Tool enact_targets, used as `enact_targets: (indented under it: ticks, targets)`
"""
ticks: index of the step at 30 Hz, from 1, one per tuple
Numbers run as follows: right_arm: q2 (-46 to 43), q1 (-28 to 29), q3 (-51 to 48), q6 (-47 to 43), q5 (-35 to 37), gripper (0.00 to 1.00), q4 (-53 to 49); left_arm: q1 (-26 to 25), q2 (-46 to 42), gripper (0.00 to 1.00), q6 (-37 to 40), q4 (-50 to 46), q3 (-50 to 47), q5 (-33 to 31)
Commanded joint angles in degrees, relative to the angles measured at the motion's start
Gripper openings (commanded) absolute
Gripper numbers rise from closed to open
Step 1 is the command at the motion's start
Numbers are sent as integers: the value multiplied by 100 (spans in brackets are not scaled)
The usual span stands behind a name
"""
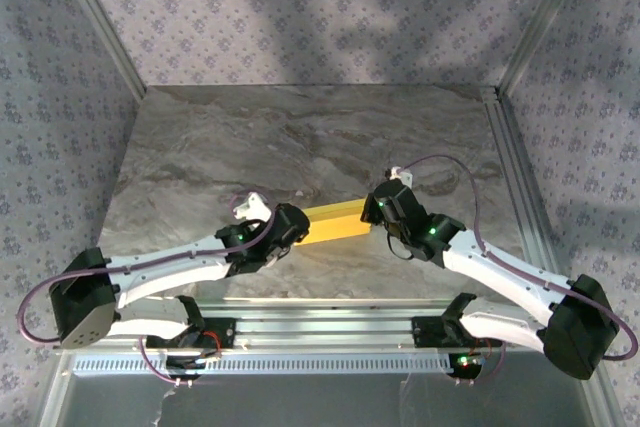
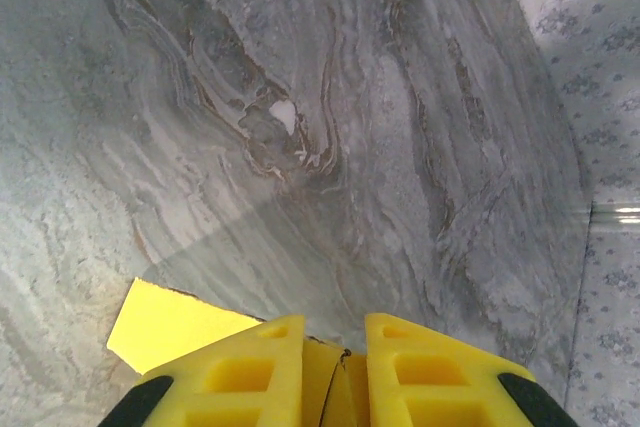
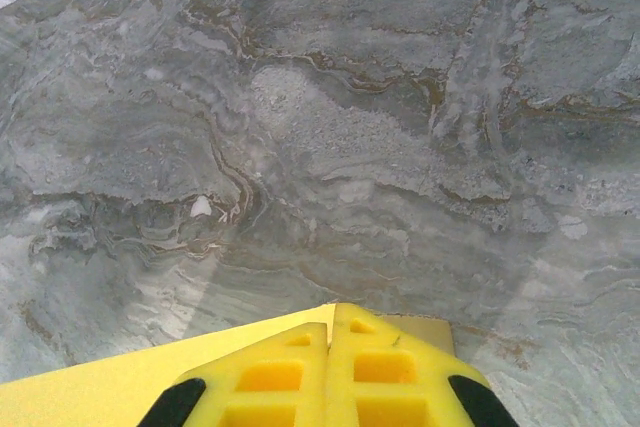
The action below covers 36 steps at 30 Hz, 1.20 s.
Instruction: Fold the paper box
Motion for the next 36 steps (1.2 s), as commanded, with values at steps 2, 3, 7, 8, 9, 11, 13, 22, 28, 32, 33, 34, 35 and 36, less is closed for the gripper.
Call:
enact_targets:
  ticks: [2,3,7,8,9,11,13,22,28,32,33,34,35,36]
  targets:
    - [167,75,-209,-179,-146,5,-561,-56,508,13,44,-693,-594,439]
    - [172,68,-210,-186,-143,4,-560,-56,432,14,69,-685,-602,418]
    - [146,51,-199,-178,-124,4,-622,-39,-265,32,413,-793,-522,197]
    - [139,40,-187,-161,-128,4,-646,-6,-450,39,467,-998,-442,155]
    - [122,37,-183,-163,-127,4,-649,40,-601,42,506,-1200,-366,148]
    - [111,21,-170,-147,-111,4,-671,191,-837,42,653,-1467,-225,320]
    - [127,10,-145,-135,-106,4,-675,322,-926,41,718,-1479,-225,668]
    - [198,27,-84,-131,-128,4,-686,375,-998,39,985,-899,-331,979]
    - [201,24,-39,-118,-93,4,-748,375,-1418,33,1560,-1415,64,584]
    - [222,28,-14,-113,-77,4,-759,375,-1179,26,2227,-1653,322,621]
    - [232,25,-6,-115,-73,4,-766,366,-1092,24,2318,-1580,312,686]
    - [242,28,-8,-115,-83,4,-765,334,-1004,21,2492,-1434,299,752]
    - [242,27,-8,-115,-81,4,-744,278,-908,20,2610,-1342,308,729]
    - [251,24,-6,-101,-83,4,-740,236,-848,19,2661,-1309,310,668]
